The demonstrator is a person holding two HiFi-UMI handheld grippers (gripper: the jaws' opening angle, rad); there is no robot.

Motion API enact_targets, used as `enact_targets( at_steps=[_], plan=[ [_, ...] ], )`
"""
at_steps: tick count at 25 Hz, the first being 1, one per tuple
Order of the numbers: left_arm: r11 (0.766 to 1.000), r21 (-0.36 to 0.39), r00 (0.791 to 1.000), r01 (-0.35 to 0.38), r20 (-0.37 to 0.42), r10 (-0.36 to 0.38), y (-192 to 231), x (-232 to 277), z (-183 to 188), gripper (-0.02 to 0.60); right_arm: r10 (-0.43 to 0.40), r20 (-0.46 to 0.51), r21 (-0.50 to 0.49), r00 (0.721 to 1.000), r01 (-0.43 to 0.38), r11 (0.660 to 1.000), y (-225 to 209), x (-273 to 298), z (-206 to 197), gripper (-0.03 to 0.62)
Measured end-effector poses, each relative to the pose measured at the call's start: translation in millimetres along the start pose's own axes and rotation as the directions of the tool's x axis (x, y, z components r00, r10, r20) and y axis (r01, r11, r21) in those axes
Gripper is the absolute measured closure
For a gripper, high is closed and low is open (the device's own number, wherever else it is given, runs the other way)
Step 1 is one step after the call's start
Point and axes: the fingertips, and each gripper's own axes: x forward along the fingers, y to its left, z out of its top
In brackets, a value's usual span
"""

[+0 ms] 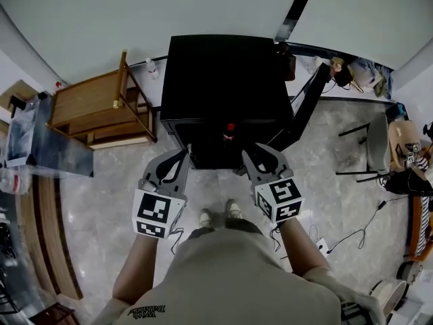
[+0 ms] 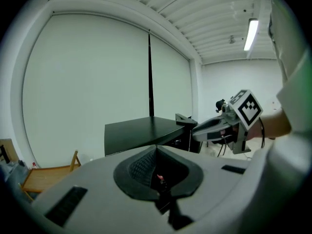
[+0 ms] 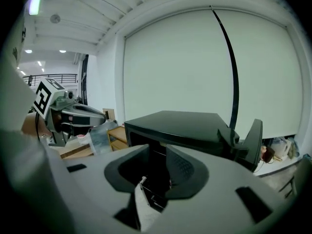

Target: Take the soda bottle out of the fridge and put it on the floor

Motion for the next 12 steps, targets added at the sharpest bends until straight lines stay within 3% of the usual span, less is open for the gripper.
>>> enact_targets(
  at_steps=[2, 12],
  plan=[
    [1.0, 0.006, 1.0, -0.007, -0.018, 0.007, -0.7, 10.9, -3.9, 0.575, -0.001, -0.01, 0.008, 1.0, 0.001, 1.0, -10.3, 13.4, -10.0, 0.475],
    [0.997, -0.054, 0.996, -0.062, -0.066, 0.058, 6.1, 48.4, -18.5, 0.575, 0.008, -0.069, 0.035, 0.998, -0.006, 0.999, -49.9, 87.4, -68.1, 0.468]
  ],
)
